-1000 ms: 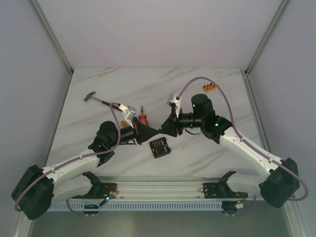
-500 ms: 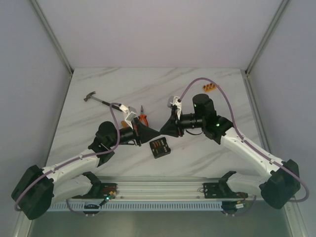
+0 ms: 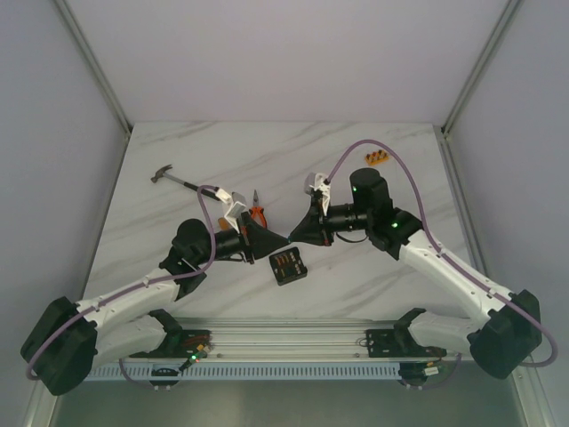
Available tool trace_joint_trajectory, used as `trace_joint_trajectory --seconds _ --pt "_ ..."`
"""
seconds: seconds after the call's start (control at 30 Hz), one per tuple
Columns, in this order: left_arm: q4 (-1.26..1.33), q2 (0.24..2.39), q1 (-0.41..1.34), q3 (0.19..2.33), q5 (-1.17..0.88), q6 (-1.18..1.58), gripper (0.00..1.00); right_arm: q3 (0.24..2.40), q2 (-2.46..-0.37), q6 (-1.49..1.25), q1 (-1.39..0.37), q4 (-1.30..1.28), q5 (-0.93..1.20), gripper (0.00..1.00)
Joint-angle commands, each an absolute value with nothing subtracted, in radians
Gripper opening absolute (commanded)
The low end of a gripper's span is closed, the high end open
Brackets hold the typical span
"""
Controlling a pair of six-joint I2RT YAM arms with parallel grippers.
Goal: Snap on the fuse box
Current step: Pick up the fuse from the center of the board.
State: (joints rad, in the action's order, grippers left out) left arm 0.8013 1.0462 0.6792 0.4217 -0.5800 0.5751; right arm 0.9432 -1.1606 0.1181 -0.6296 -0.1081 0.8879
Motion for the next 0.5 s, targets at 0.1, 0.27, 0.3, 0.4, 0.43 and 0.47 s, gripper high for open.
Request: trace_joint_trajectory --seconds 0.1,0.27,0.3,0.4,0.43,0.47 --pt "0.756 1.068 0.675 0.442 -0.46 0.575 0.17 0.932 -1.164 0.082 -0.633 -0.121 0.845 0.0" --pt "0.647 1.096 0.674 0.426 -0.307 0.641 0.33 0.921 -1.181 -0.018 -0.67 -0.163 0.569 0.0" --pt "0.616 1.104 0.675 0.426 -0.27 0.66 0.35 0.919 -1.181 -0.034 -0.684 -0.174 0.516 0.0" --pt "0.558 1.106 0.675 0.407 -0.187 0.712 0.41 0.921 -1.186 -0.09 -0.741 -0.213 0.325 0.0" --pt "0.541 1.103 0.675 0.401 -0.17 0.727 0.43 0.925 -1.192 -0.109 -0.764 -0.231 0.257 0.0" --pt "0.524 1.096 0.675 0.393 -0.154 0.742 0.45 0.93 -1.196 -0.129 -0.789 -0.249 0.195 0.0"
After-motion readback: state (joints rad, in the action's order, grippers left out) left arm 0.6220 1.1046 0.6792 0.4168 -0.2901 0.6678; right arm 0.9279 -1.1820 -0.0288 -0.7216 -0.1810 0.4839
